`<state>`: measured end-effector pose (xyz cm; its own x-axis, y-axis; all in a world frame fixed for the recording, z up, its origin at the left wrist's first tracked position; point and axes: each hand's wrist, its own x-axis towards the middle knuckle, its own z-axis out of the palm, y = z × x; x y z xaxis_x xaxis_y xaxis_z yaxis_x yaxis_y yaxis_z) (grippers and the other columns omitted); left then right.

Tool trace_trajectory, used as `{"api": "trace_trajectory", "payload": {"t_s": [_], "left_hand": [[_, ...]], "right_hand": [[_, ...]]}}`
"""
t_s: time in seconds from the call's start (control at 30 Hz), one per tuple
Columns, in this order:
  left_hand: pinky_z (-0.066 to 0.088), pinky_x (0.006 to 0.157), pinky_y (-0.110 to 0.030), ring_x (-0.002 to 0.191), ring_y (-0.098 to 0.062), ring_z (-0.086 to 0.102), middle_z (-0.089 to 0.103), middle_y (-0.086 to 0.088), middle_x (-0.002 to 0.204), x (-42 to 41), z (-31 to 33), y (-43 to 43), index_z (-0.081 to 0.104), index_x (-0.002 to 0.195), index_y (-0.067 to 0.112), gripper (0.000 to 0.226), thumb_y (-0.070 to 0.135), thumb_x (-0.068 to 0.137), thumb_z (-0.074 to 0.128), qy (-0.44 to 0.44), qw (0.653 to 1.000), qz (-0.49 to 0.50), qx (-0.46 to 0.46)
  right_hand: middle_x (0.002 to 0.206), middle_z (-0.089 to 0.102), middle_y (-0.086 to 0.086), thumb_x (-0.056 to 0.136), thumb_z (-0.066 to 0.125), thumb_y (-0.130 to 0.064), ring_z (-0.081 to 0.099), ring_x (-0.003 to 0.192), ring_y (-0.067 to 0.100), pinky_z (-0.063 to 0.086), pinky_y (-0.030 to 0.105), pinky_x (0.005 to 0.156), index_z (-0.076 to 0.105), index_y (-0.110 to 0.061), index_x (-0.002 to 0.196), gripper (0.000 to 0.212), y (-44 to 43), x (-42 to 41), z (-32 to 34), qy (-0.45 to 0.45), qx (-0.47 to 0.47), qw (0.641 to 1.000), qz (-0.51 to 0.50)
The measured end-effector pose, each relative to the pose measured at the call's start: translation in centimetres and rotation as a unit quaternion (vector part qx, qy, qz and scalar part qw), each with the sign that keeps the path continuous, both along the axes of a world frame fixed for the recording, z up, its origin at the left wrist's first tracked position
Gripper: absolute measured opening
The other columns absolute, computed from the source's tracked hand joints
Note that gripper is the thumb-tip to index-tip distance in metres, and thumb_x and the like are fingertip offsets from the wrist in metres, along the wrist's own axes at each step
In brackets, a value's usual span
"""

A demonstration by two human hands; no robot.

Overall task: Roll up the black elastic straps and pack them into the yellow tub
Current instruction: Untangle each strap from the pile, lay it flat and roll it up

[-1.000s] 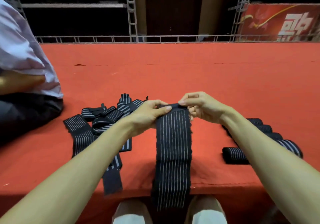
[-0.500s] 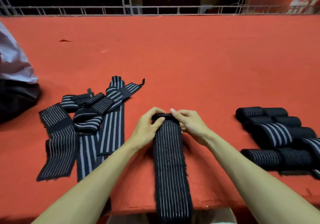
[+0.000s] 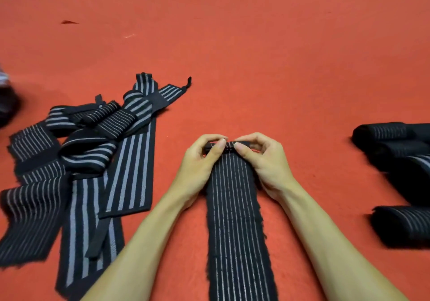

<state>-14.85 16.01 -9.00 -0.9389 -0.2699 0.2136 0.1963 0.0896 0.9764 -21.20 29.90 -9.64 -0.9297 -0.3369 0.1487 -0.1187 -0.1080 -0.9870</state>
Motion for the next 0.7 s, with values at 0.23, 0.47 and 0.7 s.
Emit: {"api": "trace_trajectory", "payload": {"t_s": [0.23,0.47,0.7], "left_hand": [[0.050,0.068,-0.022,0.079,-0.006,0.062,0.066,-0.001,0.091,0.5,-0.3,-0.1,0.060,0.112,0.018,0.021,0.022,0.092,0.058,-0.024,0.999,-0.027,0.029],[0.047,0.084,-0.021,0.094,-0.005,0.060,0.064,0.006,0.100,0.8,-0.6,-0.2,0.058,0.106,0.021,0.013,0.015,0.095,0.054,0.043,0.998,-0.009,-0.054],[0.050,0.080,-0.022,0.088,-0.003,0.060,0.065,0.013,0.091,0.9,-0.4,-0.3,0.062,0.098,0.018,0.025,-0.005,0.094,0.053,0.039,0.998,-0.005,-0.044]], "right_hand": [[0.080,0.069,-0.003,0.079,0.073,0.003,0.064,0.077,0.010,0.051,0.024,0.073,0.067,-0.016,0.080,0.021,0.2,0.2,0.3,0.034,-0.002,0.999,-0.004],[0.083,0.066,0.003,0.084,0.071,-0.008,0.060,0.076,0.018,0.047,0.033,0.066,0.067,-0.012,0.086,0.006,0.2,0.7,0.6,-0.011,-0.016,0.999,0.030],[0.067,0.060,0.003,0.091,0.064,-0.024,0.053,0.061,0.016,0.041,0.026,0.052,0.067,-0.011,0.078,0.019,-0.2,1.1,1.0,-0.042,-0.003,0.998,0.039]]}}
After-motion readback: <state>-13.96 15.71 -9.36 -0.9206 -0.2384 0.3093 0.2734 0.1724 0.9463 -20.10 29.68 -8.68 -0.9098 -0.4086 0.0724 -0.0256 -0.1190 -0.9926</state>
